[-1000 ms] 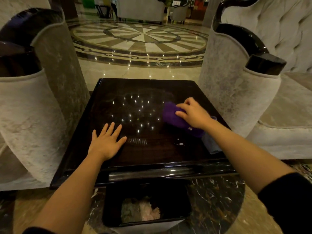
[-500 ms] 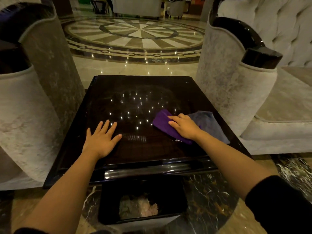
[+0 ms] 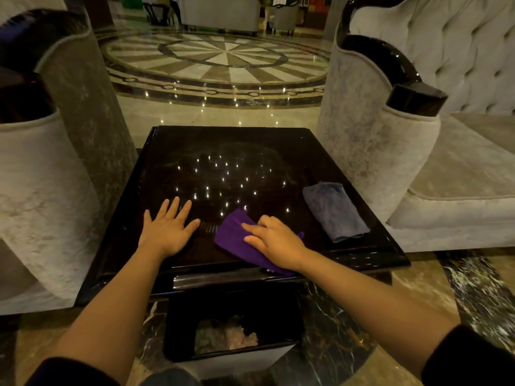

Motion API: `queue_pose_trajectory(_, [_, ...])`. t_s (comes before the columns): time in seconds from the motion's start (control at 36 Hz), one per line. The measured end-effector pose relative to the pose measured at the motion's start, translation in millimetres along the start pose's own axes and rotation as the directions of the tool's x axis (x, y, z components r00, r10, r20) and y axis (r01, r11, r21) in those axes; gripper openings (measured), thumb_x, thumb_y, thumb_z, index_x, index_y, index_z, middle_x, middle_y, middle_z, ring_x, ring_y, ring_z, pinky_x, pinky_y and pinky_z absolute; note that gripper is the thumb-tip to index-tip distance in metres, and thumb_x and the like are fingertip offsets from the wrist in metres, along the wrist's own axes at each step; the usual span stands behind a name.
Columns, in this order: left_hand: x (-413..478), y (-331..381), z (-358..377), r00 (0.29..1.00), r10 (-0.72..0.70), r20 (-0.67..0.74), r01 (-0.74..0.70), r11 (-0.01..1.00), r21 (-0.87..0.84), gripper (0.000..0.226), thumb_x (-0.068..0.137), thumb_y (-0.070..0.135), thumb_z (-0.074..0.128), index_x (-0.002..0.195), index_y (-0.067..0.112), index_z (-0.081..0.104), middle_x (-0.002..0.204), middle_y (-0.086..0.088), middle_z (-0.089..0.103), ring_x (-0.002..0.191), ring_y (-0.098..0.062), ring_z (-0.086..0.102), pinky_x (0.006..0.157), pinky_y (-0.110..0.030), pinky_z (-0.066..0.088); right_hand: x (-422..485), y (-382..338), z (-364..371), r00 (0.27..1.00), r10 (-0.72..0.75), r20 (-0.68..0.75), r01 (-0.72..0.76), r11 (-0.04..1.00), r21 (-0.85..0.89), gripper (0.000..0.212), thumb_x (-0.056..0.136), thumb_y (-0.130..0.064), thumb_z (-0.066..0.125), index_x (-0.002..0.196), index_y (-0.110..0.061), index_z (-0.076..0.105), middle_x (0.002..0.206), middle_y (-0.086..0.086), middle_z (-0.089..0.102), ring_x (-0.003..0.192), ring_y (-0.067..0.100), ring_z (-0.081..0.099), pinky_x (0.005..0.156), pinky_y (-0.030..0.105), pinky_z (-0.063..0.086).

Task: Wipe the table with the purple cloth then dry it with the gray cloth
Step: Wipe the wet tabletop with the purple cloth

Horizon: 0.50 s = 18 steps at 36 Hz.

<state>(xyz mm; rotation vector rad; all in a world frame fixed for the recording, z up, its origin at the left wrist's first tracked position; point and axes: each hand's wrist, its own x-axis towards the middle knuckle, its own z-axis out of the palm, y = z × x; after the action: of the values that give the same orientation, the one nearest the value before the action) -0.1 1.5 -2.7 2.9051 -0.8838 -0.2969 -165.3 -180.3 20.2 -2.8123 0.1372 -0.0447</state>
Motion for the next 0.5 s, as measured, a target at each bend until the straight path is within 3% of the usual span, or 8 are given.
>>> queue_pose_trajectory(0.19, [-1.4,1.2,-3.9,1.0,0.003,0.0,-0.003,1.0,-0.009,0.063,0.091,0.057,0.019,0.144,0.03,0.0,0.157,-0.001,-0.006,0.144,-0.02,-0.008,0.115,-0.052,-0.003,-19.8,-36.3,13.7,0.992,-0.122,-0.021,0.12,0.99,-0.079,0.045,0.095,-0.035,0.037,0.136,-0.017,0.038,0.117,0.015,0.051,0.104,0.028,0.046,0.086,0.038,0.042])
queue_pose_trajectory(0.36, [-5.5,7.8,-6.5,0.997,-0.036,-0.072,0.036,0.999,0.008,0.063,0.09,0.056,0.026,0.145,0.031,0.007,0.157,-0.007,-0.002,0.144,-0.025,0.003,0.115,-0.05,0.009,-34.6,-49.5,8.1,0.977,-0.207,0.052,0.206,0.978,0.032,0.04,0.095,-0.03,0.039,0.133,-0.015,0.044,0.117,0.015,0.053,0.105,0.028,0.046,0.089,0.037,0.04])
queue_pose_trajectory(0.44, [-20.2,9.3,-22.6,0.995,-0.009,-0.103,0.016,0.998,0.067,0.056,0.093,0.05,0.027,0.143,0.027,0.019,0.154,-0.011,0.017,0.141,-0.028,0.016,0.112,-0.05,0.019,-35.3,-56.5,5.1,0.963,-0.245,0.112,0.239,0.969,0.065,0.038,0.095,-0.029,0.039,0.13,-0.015,0.047,0.119,0.014,0.056,0.106,0.027,0.048,0.09,0.035,0.039])
queue_pose_trajectory(0.5, [-54.2,10.4,-42.9,0.971,0.004,-0.241,0.0,1.0,0.018,0.048,0.094,0.044,0.03,0.137,0.022,0.037,0.144,-0.012,0.04,0.134,-0.028,0.032,0.108,-0.048,0.028,-51.7,-70.6,-2.9,0.949,-0.306,0.076,0.301,0.951,0.073,0.037,0.095,-0.028,0.04,0.128,-0.014,0.05,0.12,0.014,0.058,0.109,0.027,0.05,0.093,0.036,0.039])
